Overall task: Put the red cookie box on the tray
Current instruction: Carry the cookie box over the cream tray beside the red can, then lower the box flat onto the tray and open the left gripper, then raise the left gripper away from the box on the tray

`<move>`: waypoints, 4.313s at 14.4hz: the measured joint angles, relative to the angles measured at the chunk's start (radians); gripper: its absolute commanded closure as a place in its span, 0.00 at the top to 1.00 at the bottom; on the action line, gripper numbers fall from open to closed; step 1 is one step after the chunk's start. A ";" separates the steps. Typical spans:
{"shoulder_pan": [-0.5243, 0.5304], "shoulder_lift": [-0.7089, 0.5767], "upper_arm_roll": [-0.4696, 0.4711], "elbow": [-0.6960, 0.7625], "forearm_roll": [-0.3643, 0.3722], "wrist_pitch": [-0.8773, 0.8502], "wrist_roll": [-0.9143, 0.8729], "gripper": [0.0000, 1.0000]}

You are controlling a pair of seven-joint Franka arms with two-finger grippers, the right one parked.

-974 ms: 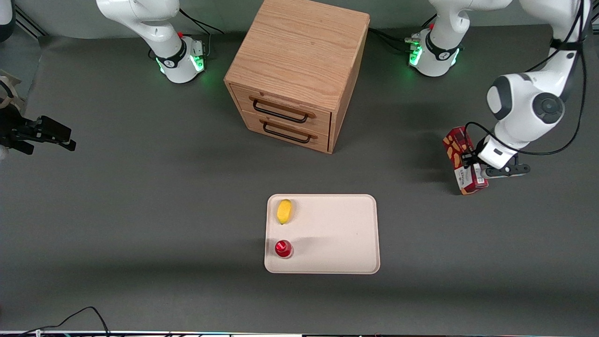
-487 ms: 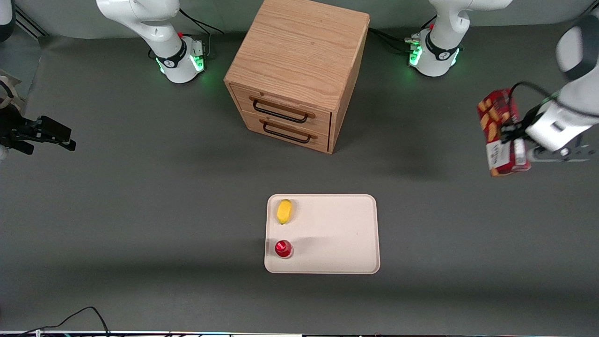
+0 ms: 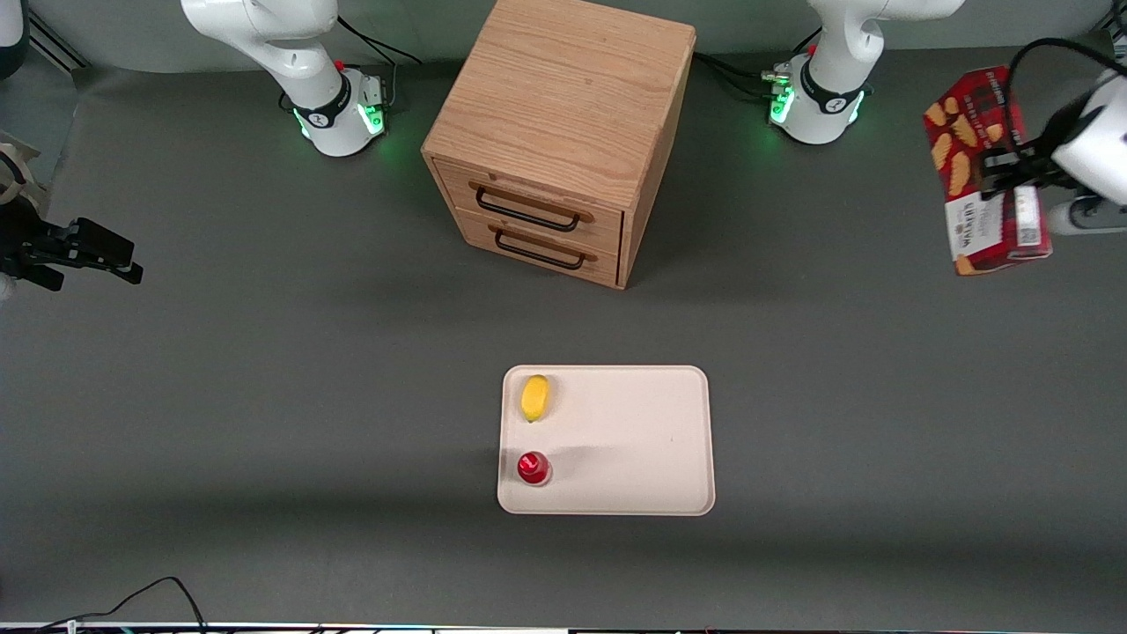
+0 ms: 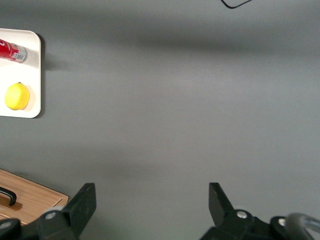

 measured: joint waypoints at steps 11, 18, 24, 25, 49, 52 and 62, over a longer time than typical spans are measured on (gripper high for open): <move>-0.115 0.486 -0.342 0.237 -0.012 0.470 -0.730 0.00; -0.136 0.672 -0.290 0.259 0.102 0.688 -0.655 0.00; -0.131 0.701 -0.257 0.140 0.116 0.914 -0.618 0.00; -0.131 0.705 -0.255 0.120 0.123 0.947 -0.618 0.00; -0.130 0.733 -0.217 0.037 0.049 1.036 -0.625 1.00; -0.130 0.681 -0.217 0.149 -0.029 0.761 -0.625 1.00; -0.066 0.280 -0.060 0.087 -0.056 0.244 -0.170 1.00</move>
